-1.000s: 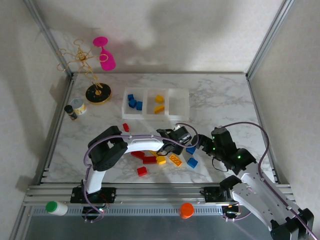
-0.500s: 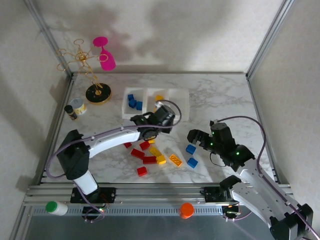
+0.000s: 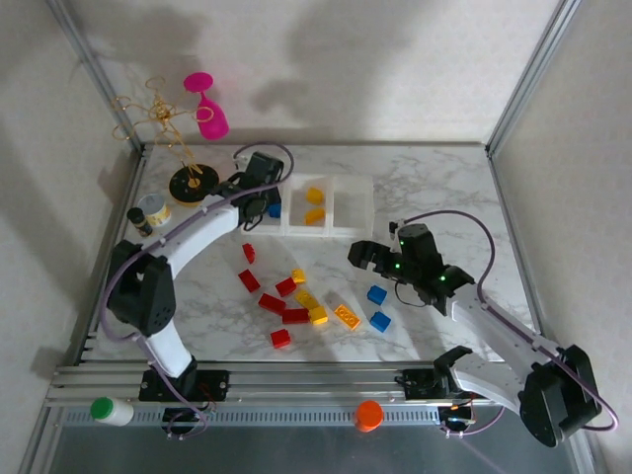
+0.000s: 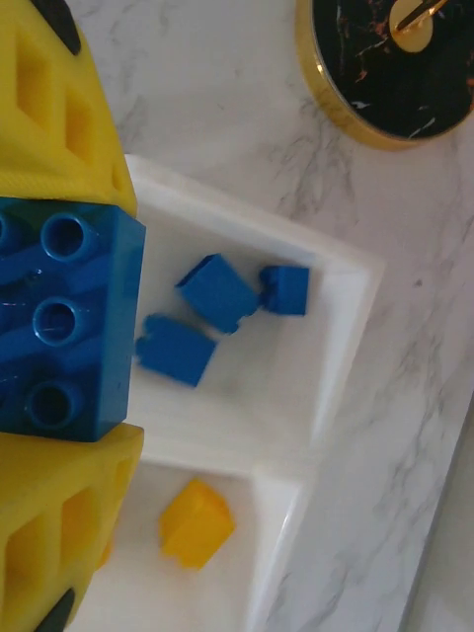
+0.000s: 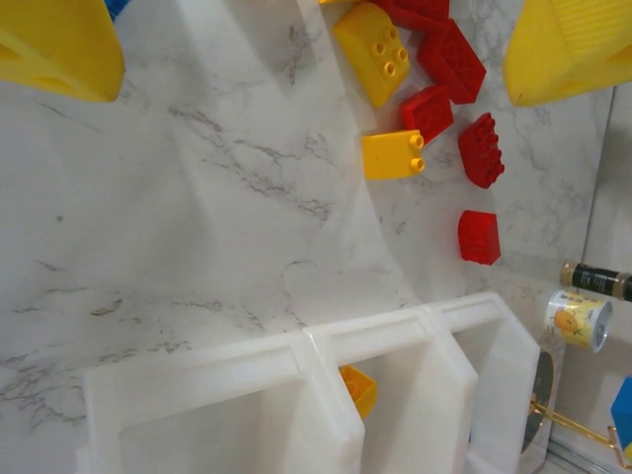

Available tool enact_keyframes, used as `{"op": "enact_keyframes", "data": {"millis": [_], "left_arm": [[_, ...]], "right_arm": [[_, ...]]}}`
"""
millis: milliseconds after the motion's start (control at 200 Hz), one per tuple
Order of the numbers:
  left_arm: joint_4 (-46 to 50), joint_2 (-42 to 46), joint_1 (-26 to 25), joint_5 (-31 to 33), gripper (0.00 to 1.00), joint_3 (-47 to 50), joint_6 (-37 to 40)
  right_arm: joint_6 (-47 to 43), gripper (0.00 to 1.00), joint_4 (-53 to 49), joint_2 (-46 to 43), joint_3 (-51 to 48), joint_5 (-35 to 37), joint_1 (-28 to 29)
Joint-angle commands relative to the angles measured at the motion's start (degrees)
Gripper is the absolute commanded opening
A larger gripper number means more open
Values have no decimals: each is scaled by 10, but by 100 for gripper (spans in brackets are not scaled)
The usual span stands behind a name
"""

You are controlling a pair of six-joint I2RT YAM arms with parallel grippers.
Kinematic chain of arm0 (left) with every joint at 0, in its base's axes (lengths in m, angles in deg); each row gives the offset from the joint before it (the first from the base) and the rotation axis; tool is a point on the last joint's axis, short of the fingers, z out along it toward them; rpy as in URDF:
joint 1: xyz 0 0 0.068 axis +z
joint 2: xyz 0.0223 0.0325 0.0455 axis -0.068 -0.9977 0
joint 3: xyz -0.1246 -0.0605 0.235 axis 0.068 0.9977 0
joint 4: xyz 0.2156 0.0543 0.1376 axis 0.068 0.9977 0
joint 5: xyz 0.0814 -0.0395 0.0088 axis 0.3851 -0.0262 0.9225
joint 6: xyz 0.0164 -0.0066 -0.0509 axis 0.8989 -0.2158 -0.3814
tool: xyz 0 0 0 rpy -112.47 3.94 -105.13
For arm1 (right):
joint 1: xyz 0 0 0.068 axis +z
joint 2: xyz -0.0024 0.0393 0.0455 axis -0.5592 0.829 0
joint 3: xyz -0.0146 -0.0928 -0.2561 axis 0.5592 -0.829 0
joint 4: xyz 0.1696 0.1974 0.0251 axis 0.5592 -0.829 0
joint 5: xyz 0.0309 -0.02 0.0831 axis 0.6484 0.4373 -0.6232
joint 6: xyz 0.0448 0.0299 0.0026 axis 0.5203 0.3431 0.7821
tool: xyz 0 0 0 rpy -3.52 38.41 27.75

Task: Sort the legos into containers by color
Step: Place the lego in the container.

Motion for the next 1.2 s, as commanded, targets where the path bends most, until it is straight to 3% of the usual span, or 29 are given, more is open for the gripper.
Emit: {"op": "enact_keyframes", "data": {"millis": [0,165,275,406,676,866,1197], "left_arm": [[-14,-67,22,-28,44,-43,3],[-9,-157,39,-28,45,-114,12],[8,-188,44,-36,57,-155,18],[-1,-180,44,-46,65,-159,20],[21,-130,39,-60,68,-156,14],[-22,-32,-8,-105,71,-72,13],[-21,47,-139,-127,73,-4,-9]], "right_arm": [[-8,99,44,24,24,0,-1],[-19,99,36,41,38,13,-1],[-21,99,28,39,41,23,0],[-24,99,21,39,48,30,-3],[-16,99,14,35,42,28,-5],[-2,99,-22,13,41,42,-6],[21,99,-154,-68,40,72,-5]]}}
